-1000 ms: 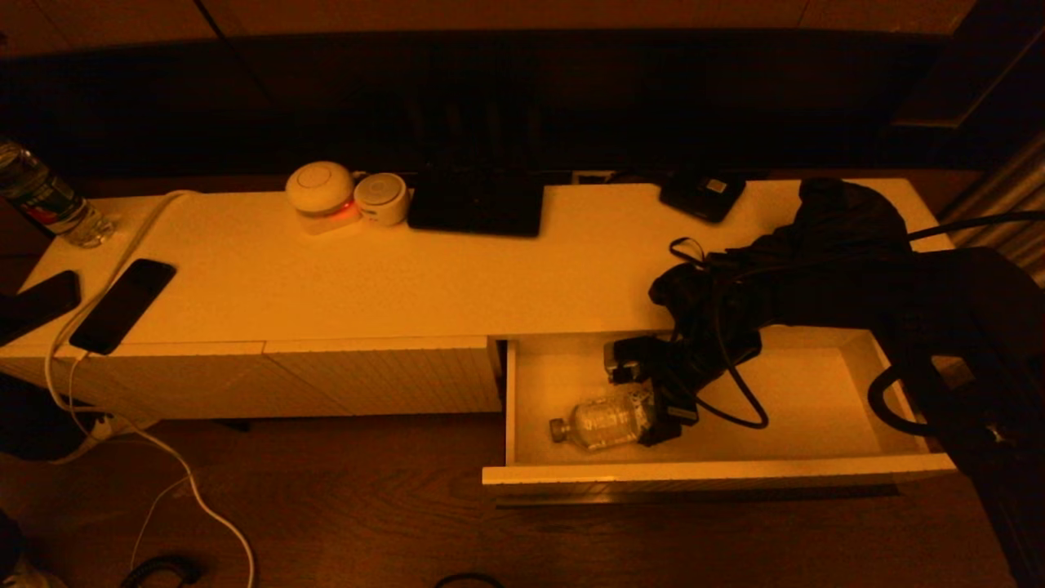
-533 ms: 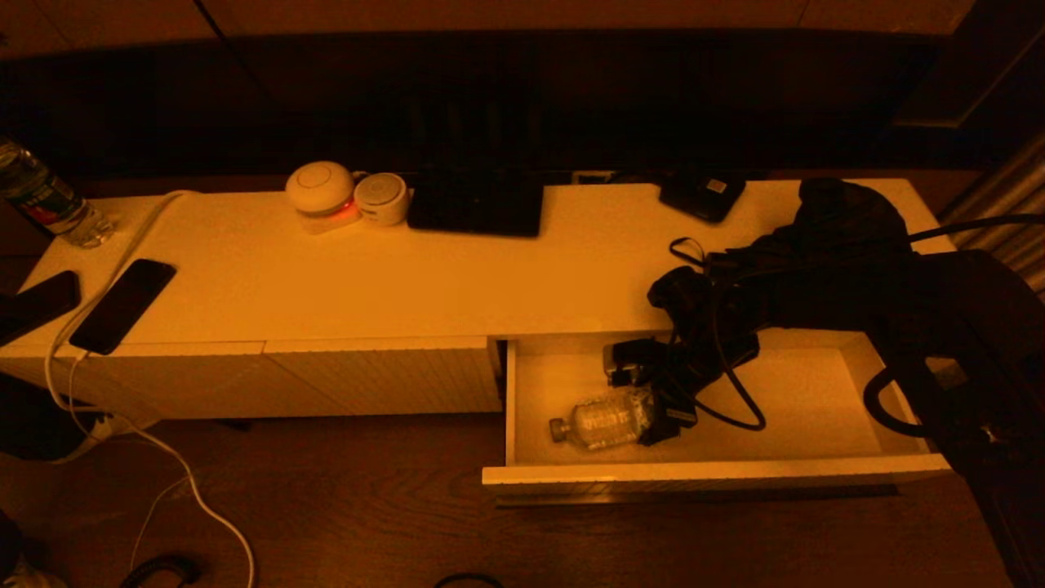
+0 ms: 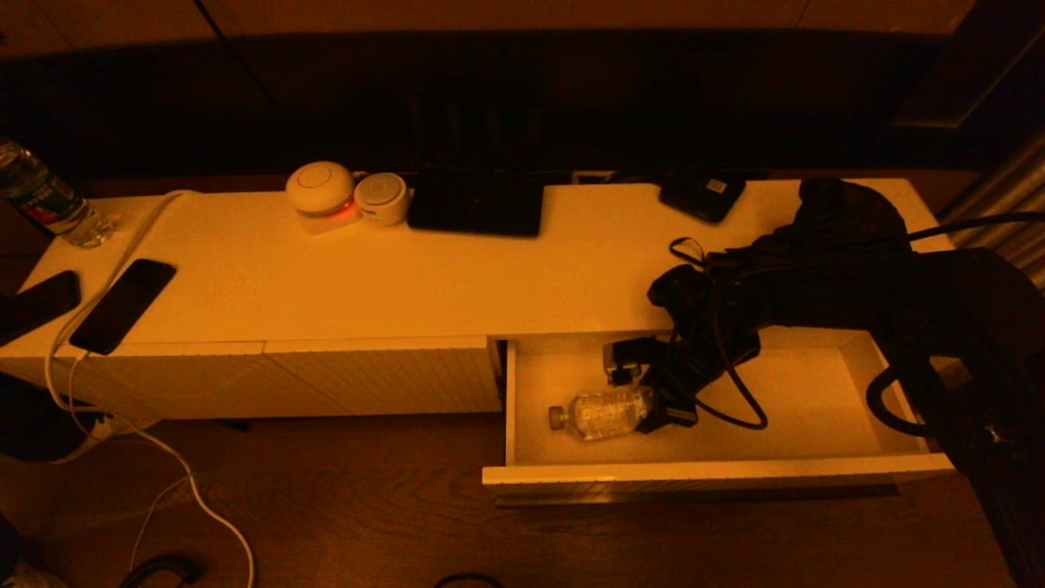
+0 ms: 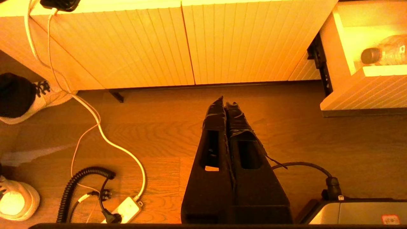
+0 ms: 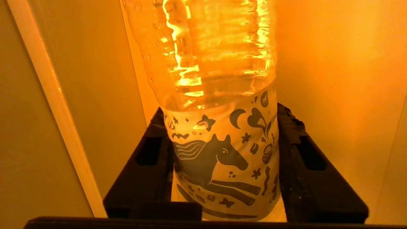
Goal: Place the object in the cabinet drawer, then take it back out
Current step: Take the mineral water out of the drawer and put it on the table
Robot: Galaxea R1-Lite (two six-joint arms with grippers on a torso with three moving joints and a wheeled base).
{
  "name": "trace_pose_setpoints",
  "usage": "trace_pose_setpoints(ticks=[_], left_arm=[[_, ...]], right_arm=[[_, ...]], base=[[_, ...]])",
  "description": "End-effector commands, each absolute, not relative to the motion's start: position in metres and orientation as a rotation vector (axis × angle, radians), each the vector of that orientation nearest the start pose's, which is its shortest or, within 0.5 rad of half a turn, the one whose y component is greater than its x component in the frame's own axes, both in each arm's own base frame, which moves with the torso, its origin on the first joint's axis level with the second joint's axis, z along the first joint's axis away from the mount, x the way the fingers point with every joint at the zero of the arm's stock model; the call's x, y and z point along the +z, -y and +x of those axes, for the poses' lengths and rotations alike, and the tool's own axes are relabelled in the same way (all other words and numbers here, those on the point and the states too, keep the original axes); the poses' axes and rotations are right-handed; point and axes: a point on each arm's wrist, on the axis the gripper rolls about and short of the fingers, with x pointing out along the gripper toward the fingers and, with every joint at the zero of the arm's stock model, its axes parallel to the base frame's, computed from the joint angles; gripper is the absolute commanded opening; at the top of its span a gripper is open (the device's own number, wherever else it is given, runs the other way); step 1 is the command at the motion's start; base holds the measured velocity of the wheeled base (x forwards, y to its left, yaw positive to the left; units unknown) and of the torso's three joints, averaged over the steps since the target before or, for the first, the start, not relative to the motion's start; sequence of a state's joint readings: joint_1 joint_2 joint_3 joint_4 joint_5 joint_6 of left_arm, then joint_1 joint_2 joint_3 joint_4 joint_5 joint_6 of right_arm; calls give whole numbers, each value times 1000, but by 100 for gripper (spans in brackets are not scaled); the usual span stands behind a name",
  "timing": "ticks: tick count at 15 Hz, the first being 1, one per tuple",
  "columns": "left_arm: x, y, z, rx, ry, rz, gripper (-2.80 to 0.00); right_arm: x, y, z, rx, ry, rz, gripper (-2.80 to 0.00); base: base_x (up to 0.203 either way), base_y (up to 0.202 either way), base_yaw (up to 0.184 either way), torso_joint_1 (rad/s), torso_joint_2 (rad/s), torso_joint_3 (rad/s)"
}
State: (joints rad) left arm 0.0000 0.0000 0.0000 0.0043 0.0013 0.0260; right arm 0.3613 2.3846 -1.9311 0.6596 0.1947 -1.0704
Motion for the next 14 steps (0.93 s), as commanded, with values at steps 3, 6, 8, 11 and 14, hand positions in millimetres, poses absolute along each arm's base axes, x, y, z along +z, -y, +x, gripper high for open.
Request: trace_pose_setpoints(ticks=[3, 6, 8, 11, 14], left_arm=[[75, 0, -23, 1, -5, 26, -280], [75, 0, -23, 1, -5, 26, -280], [75, 0, -23, 1, -5, 26, -280], [75, 0, -23, 1, -5, 26, -280], [75, 0, -23, 1, -5, 26, -280]], right_arm=[[120, -162, 416, 1052, -737, -1025, -280], [139, -156, 407, 1036, -713, -1025, -280], [153, -150, 397, 1024, -703, -1023, -280], [184, -136, 374, 1000, -663, -1018, -280], [212, -122, 341, 995, -620, -984, -280]], base=[[0, 0, 0, 0, 0, 0], [0, 0, 0, 0, 0, 0], [0, 0, 0, 0, 0, 0], [0, 0, 0, 0, 0, 0], [0, 0, 0, 0, 0, 0]])
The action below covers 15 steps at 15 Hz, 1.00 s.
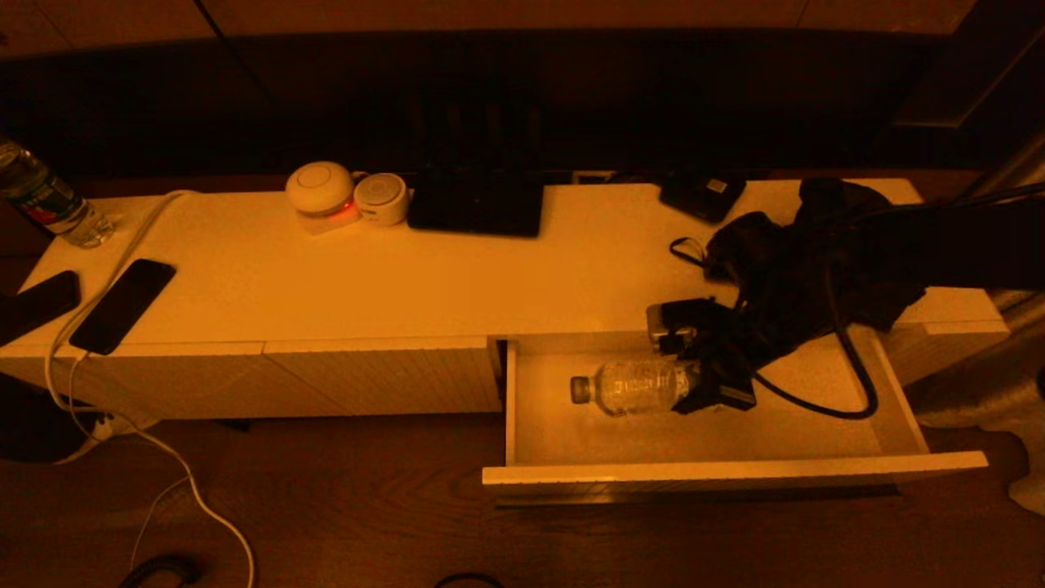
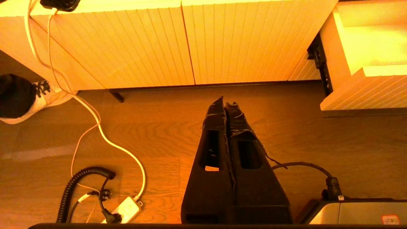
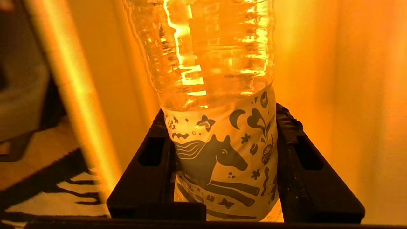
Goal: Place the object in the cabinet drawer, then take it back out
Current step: Take the mineral water out of the drawer and put it on the table
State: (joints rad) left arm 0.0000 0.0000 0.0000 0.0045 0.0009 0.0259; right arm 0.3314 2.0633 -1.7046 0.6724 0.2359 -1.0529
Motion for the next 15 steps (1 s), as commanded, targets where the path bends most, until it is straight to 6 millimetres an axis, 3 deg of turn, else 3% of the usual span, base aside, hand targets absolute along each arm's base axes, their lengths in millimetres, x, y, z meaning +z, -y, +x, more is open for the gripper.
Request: trace_pose_setpoints(ticks=[1, 4, 6, 10, 15], left_arm=[[75, 0, -23, 1, -5, 26, -280], [75, 0, -23, 1, -5, 26, -280], [75, 0, -23, 1, -5, 26, -280], [75, 0, -23, 1, -5, 26, -280], [75, 0, -23, 1, -5, 26, -280]], right_arm=[[222, -116, 331, 980, -598, -978, -280], [253, -97, 292, 906, -515, -941, -280], [267, -90, 281, 800, -407, -860, -280], [292, -93, 292, 575, -245, -499, -280], [290, -106, 309, 473, -212, -291, -280]], base=[[0, 0, 0, 0, 0, 0], [0, 0, 0, 0, 0, 0], [0, 0, 0, 0, 0, 0], [0, 0, 0, 0, 0, 0], [0, 0, 0, 0, 0, 0]])
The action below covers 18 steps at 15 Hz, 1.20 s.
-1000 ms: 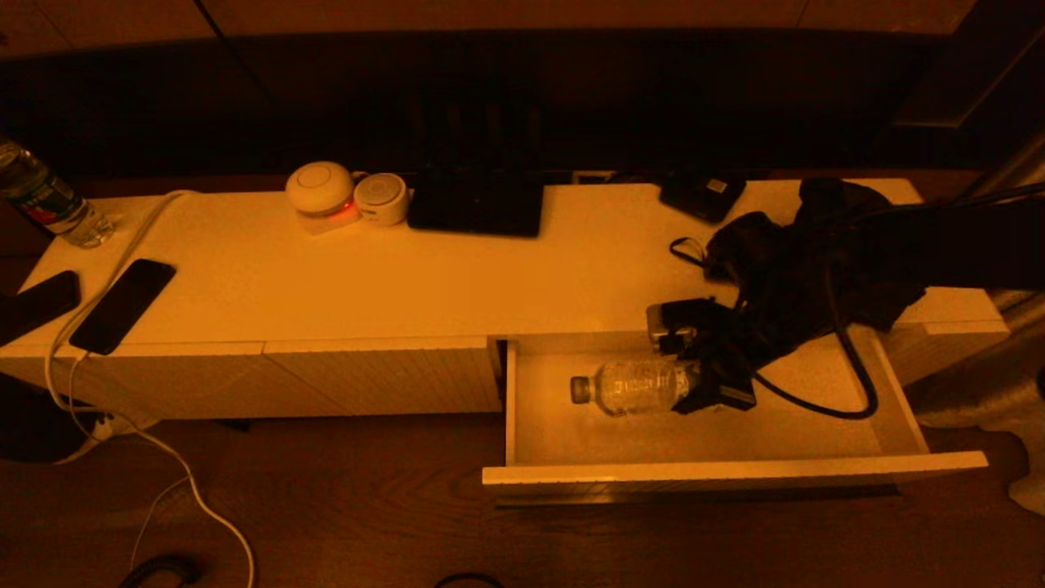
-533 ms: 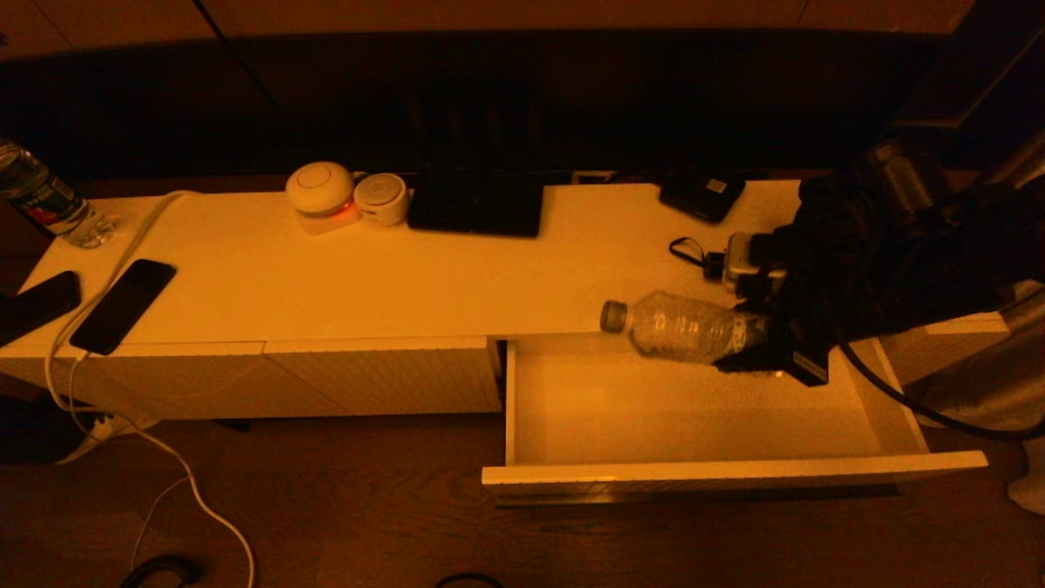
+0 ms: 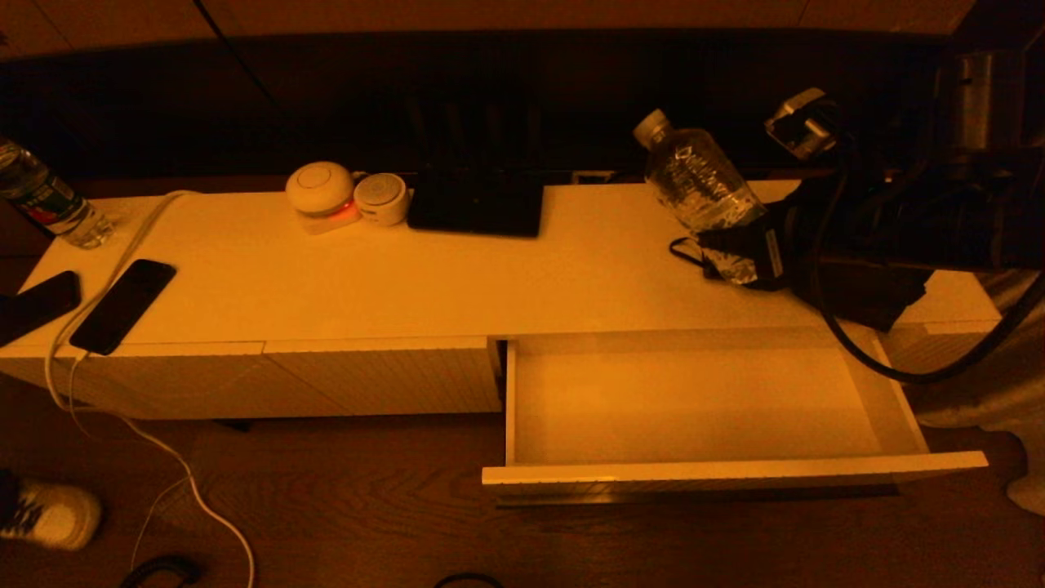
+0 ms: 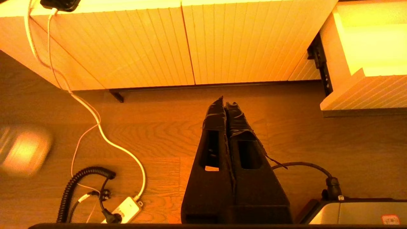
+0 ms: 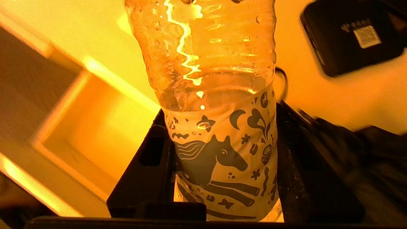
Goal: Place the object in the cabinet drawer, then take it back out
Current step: Take the mineral water out of the drawer and put it on the table
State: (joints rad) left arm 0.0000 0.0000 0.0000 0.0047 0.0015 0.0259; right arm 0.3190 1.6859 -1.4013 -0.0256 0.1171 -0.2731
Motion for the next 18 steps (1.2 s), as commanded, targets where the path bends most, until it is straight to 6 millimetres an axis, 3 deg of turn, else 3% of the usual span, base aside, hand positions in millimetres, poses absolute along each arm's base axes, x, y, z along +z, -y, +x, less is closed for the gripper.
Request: trace_pose_setpoints(ticks=[1, 7, 11, 18], left_arm=[[75, 0, -23, 1, -5, 26, -280], [75, 0, -23, 1, -5, 26, -280], [75, 0, -23, 1, -5, 26, -280], [75, 0, -23, 1, -5, 26, -280]], right_arm=[[288, -114, 315, 477, -193, -246, -280], [227, -181, 374, 212, -71, -173, -280], [199, -198, 402, -10, 50, -110, -280], [202, -215, 427, -207, 202, 136, -280]], base=[[0, 0, 0, 0, 0, 0], [0, 0, 0, 0, 0, 0], [0, 0, 0, 0, 0, 0], [0, 0, 0, 0, 0, 0]])
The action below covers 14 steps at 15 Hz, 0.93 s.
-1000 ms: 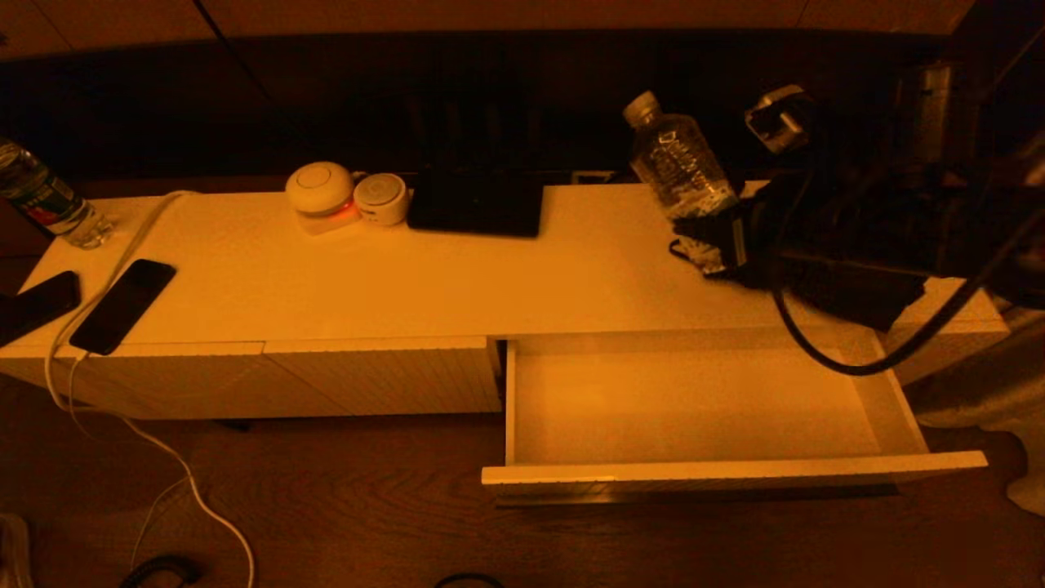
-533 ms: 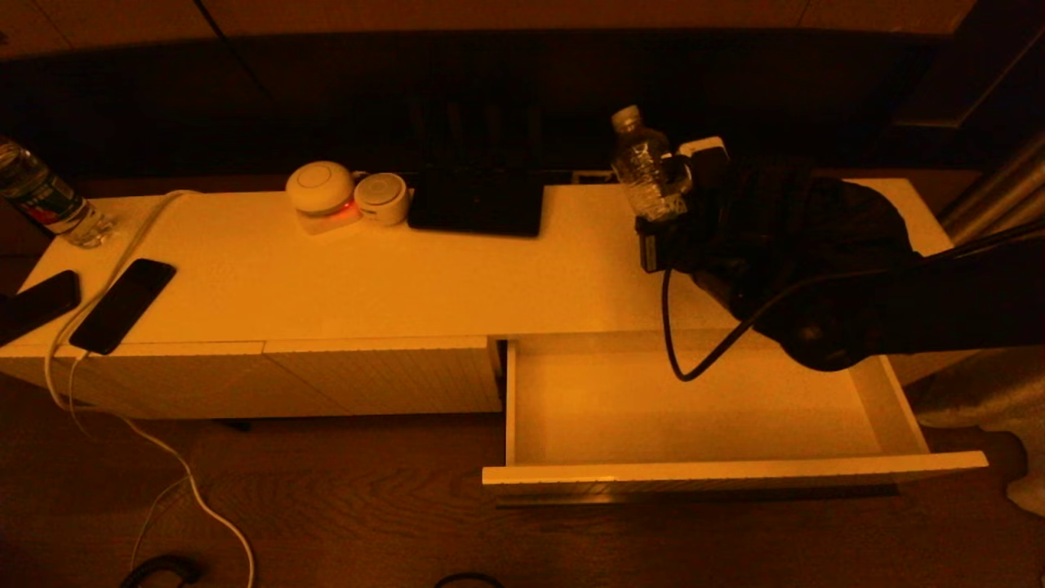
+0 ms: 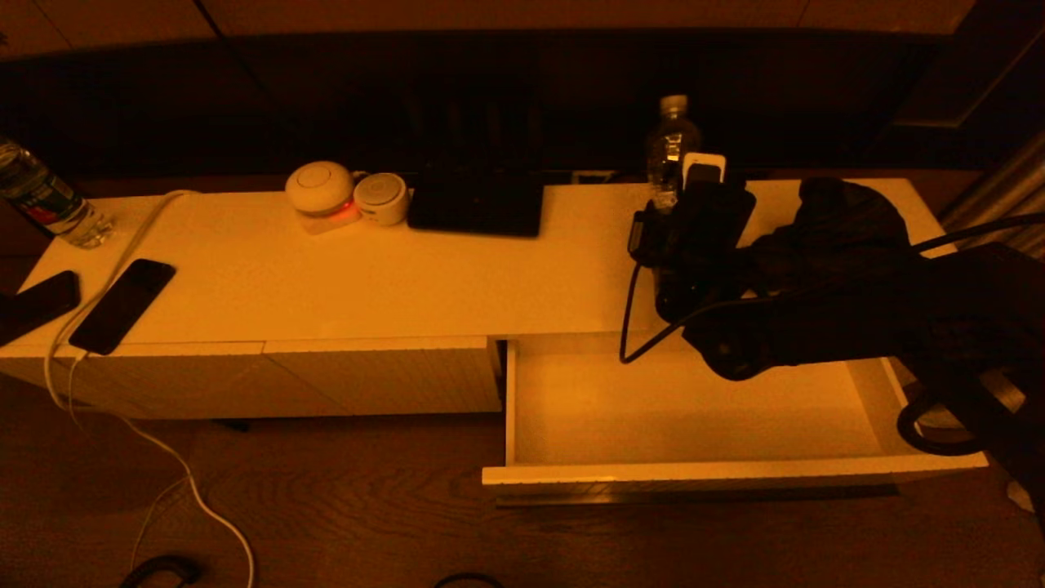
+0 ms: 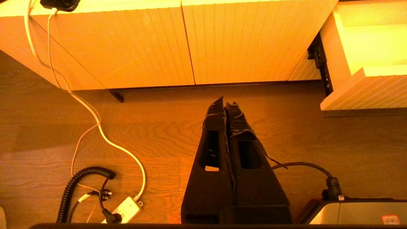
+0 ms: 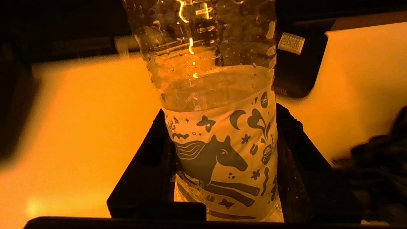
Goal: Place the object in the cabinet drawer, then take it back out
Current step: Take the mineral water out of the drawer and put it on the table
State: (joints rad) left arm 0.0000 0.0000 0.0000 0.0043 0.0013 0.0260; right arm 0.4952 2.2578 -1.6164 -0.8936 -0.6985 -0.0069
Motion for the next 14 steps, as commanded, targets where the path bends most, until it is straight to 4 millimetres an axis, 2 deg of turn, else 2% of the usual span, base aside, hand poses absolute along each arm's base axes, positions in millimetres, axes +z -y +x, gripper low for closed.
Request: trace_pose_setpoints(ticks=[1, 5, 7, 10, 14], left_arm=[[75, 0, -23, 1, -5, 26, -280], [75, 0, -23, 1, -5, 26, -280], [75, 0, -23, 1, -5, 26, -280], [75, 0, -23, 1, -5, 26, -280], [75, 0, -23, 1, -5, 26, -280]], right_arm=[[202, -219, 431, -220, 215, 164, -280], [198, -247, 444, -261, 274, 255, -280], [185, -260, 446, -252, 280, 264, -280], [165, -264, 451, -252, 304, 263, -280], [161, -264, 451, -260, 359, 281, -280]], base=[[0, 0, 0, 0, 0, 0], [0, 0, 0, 0, 0, 0], [0, 0, 0, 0, 0, 0], [0, 0, 0, 0, 0, 0], [0, 0, 0, 0, 0, 0]])
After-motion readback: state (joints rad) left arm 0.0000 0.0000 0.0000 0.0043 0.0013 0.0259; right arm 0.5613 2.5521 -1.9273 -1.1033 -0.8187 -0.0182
